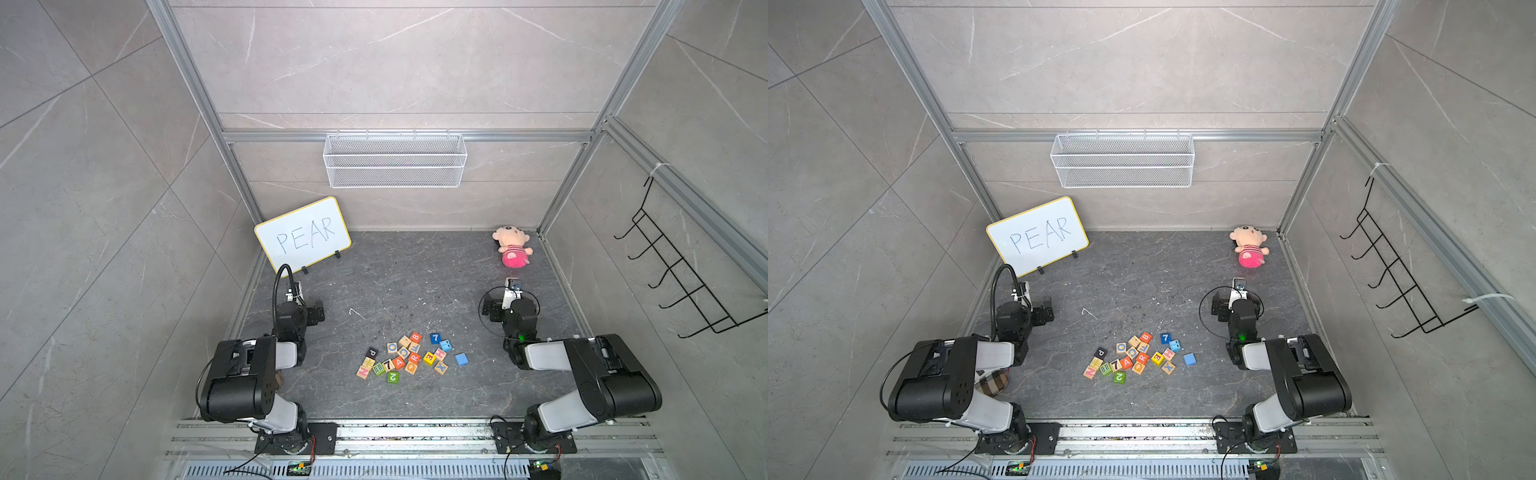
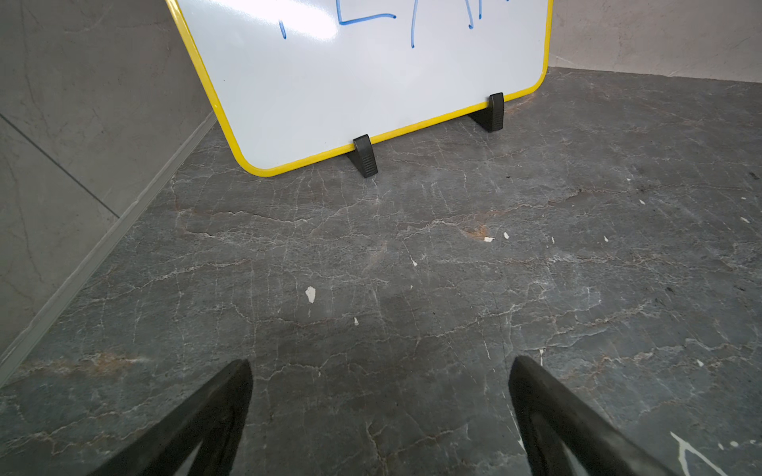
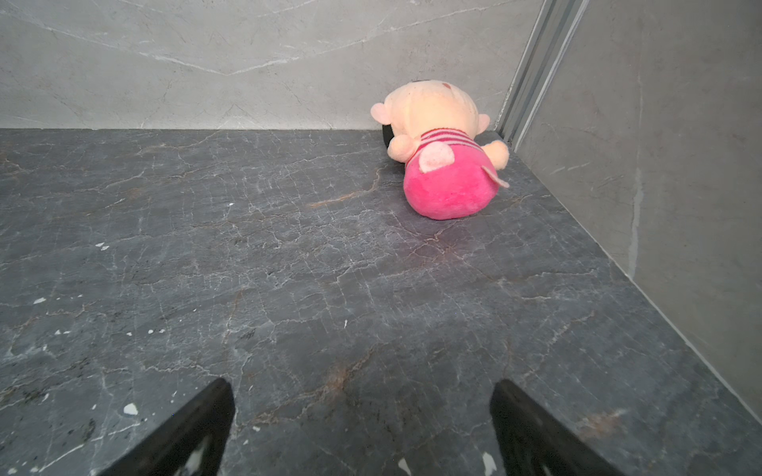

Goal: Spell the uppercase word “pear” with letter blocks
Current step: Pick up the letter block from the center of the board.

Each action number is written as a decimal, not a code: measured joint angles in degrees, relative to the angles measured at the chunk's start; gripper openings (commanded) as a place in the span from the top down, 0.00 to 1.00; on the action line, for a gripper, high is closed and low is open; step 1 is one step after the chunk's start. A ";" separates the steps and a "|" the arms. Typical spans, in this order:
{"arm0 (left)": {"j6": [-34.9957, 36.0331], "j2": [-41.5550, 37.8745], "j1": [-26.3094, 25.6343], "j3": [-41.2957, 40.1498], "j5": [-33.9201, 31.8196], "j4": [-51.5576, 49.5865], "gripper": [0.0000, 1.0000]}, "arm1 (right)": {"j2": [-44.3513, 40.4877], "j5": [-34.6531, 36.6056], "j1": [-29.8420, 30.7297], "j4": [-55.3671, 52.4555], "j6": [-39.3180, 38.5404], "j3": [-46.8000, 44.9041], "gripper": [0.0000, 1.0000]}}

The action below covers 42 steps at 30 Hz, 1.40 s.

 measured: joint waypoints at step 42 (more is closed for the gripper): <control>-27.54 -3.34 -46.53 31.89 1.18 -83.82 0.30 | -20.28 -22.23 39.39 -60.04 2.36 19.89 0.07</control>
